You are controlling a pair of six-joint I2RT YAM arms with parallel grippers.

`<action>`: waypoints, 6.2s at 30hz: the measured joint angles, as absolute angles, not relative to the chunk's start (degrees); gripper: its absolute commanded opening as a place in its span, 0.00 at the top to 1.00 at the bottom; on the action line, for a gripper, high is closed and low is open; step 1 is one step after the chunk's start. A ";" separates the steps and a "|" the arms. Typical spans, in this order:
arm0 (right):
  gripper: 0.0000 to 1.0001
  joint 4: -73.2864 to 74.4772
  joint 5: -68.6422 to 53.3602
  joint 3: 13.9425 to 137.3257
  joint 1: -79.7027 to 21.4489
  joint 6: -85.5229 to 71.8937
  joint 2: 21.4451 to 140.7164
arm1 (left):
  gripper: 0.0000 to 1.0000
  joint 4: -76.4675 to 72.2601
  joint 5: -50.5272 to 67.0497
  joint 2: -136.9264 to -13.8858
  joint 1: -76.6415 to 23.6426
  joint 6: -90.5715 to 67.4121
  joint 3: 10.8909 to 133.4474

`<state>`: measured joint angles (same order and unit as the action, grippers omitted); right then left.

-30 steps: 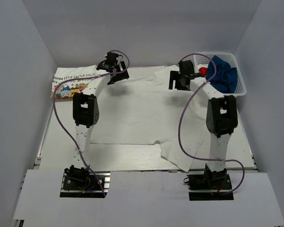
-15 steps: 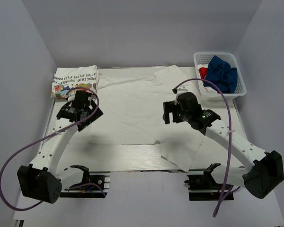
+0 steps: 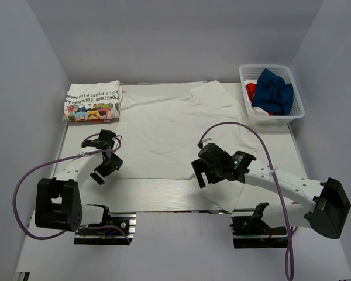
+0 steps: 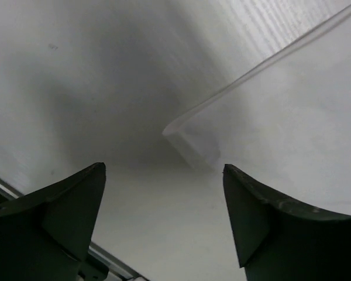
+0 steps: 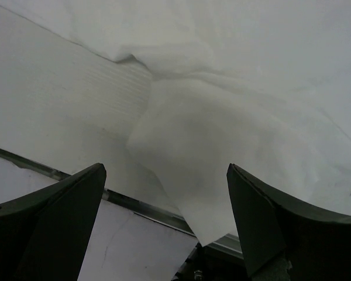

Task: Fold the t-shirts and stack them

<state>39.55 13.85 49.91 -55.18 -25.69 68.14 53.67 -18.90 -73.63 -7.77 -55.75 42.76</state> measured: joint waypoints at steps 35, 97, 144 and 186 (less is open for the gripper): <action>1.00 39.24 19.59 38.46 -56.95 -41.87 75.29 | 1.00 41.23 -12.40 -79.75 -6.55 -53.74 41.89; 0.10 24.86 11.35 74.85 -24.34 -1.02 107.26 | 0.00 40.38 -4.95 -103.85 -4.99 -45.56 73.78; 0.10 16.10 4.95 72.31 -25.21 11.68 107.09 | 0.00 38.35 -9.30 -108.97 -5.15 -43.86 73.45; 0.83 12.51 21.47 85.03 -25.56 7.35 119.59 | 0.00 40.56 -13.76 -108.97 -4.97 -42.87 72.90</action>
<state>12.51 21.47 85.03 -25.56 7.35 119.59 40.56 -13.76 -108.97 -4.97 -42.87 72.90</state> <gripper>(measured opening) 0.134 0.997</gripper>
